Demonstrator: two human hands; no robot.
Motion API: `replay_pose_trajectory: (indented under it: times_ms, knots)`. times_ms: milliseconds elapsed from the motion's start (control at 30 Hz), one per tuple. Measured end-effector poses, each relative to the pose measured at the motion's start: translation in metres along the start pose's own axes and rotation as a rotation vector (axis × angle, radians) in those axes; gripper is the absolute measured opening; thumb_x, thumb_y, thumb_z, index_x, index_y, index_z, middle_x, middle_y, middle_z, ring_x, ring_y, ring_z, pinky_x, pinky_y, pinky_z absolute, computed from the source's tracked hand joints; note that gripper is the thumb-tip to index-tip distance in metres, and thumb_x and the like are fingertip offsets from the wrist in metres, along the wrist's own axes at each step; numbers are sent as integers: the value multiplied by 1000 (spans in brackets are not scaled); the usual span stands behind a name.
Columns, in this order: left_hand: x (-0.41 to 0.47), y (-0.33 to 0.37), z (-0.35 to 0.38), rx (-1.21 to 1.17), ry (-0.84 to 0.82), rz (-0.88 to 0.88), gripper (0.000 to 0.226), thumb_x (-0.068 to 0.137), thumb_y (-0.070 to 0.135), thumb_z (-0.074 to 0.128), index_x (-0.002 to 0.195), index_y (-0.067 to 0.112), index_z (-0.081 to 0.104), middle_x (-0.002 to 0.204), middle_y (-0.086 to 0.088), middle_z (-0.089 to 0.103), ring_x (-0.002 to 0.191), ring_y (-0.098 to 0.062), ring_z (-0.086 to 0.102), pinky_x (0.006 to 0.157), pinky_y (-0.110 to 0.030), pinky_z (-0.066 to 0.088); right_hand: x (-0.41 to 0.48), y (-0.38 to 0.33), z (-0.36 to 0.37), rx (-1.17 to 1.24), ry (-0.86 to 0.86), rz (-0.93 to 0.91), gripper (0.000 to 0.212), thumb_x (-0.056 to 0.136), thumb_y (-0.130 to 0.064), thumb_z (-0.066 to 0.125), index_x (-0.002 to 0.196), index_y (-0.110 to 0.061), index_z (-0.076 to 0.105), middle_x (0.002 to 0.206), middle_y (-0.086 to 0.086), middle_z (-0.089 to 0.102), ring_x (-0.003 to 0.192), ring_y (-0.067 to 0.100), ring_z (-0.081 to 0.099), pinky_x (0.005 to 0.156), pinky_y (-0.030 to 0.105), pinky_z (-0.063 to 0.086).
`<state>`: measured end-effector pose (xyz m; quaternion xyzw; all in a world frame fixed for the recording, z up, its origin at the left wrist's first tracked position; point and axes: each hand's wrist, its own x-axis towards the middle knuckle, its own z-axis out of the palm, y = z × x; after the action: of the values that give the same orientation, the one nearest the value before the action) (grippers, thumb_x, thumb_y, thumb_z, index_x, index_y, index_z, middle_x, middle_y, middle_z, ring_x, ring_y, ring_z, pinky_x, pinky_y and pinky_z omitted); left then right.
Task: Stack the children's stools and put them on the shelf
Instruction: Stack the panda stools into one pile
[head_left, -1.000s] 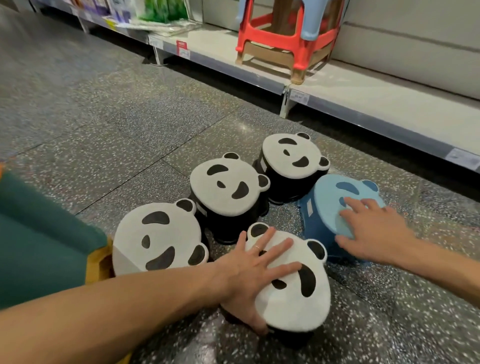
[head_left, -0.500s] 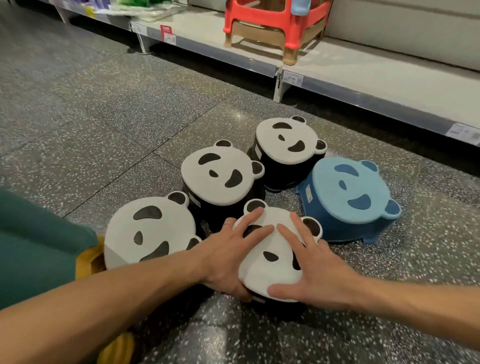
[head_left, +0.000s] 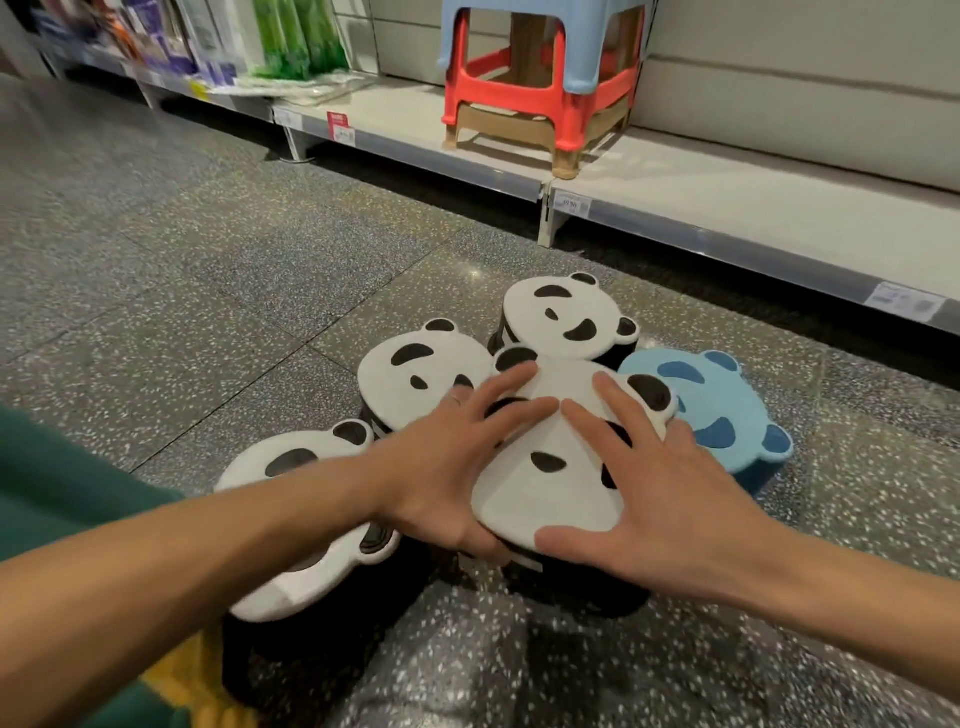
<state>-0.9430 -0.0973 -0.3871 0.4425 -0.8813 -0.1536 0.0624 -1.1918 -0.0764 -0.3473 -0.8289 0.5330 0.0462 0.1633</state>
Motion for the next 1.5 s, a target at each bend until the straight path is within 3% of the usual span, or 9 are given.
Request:
replay_pose_trajectory:
  times_ms: [467,667,867,933,1067,1200,1300,1400,1500]
  knots:
    - [19,-89,-96,444,-105,-144,138,54,67,86,164,40,7,176,8,0,144,-39,37,118,-53,39,105,-47,12,122,171,-118,117,72,-62,73,159,-42,-2,166,-10,-27,126,46,32,105,52,33]
    - [25,-123,-49,340,-216,-376,106,84,39,70,165,46,2,175,20,-8,162,-41,-6,124,-66,20,148,-61,47,-16,-44,-152,115,78,-64,69,159,-41,-9,167,-2,-24,136,52,22,105,56,34]
    - [15,-141,4,120,-208,-558,111,84,25,65,166,38,-8,176,7,-15,157,-49,-23,129,-63,9,177,-60,68,-77,-114,-175,113,81,-59,68,157,-45,-15,165,-6,-31,137,50,24,102,62,37]
    - [16,-125,10,90,-167,-598,115,79,32,66,166,37,-9,175,8,-17,156,-48,-26,126,-66,20,172,-56,76,-93,-62,-177,111,81,-55,67,158,-42,-12,166,-5,-30,130,48,33,99,58,39]
    - [11,-96,29,123,-112,-572,121,67,50,64,165,42,-7,175,11,-13,159,-48,-8,110,-66,44,154,-39,71,-89,-6,-132,98,79,-47,64,156,-41,3,169,-7,-16,126,47,37,104,56,34]
    - [16,-60,43,139,-58,-523,113,77,59,69,165,42,1,176,5,-4,157,-49,3,108,-63,47,131,-23,59,-89,-52,-72,91,80,-43,63,156,-38,13,169,-4,-5,144,49,15,115,68,18]
    - [23,-40,23,38,-183,-437,103,75,54,67,164,38,18,174,0,9,153,-47,11,112,-60,42,110,-19,52,-143,14,-71,83,81,-52,59,153,-29,25,167,7,2,150,42,2,117,67,13]
    - [19,-36,-24,-39,-309,-352,90,63,39,57,151,28,49,164,-1,36,144,-31,37,117,-43,39,74,-33,51,-138,162,-277,71,83,-54,55,143,-22,38,156,13,23,140,36,27,112,55,30]
    - [-6,-62,-50,114,-432,-444,77,69,22,69,144,25,55,154,-3,42,138,-27,50,112,-33,44,32,-62,67,5,-47,-447,72,85,-54,56,145,-24,32,144,3,29,108,21,52,92,44,50]
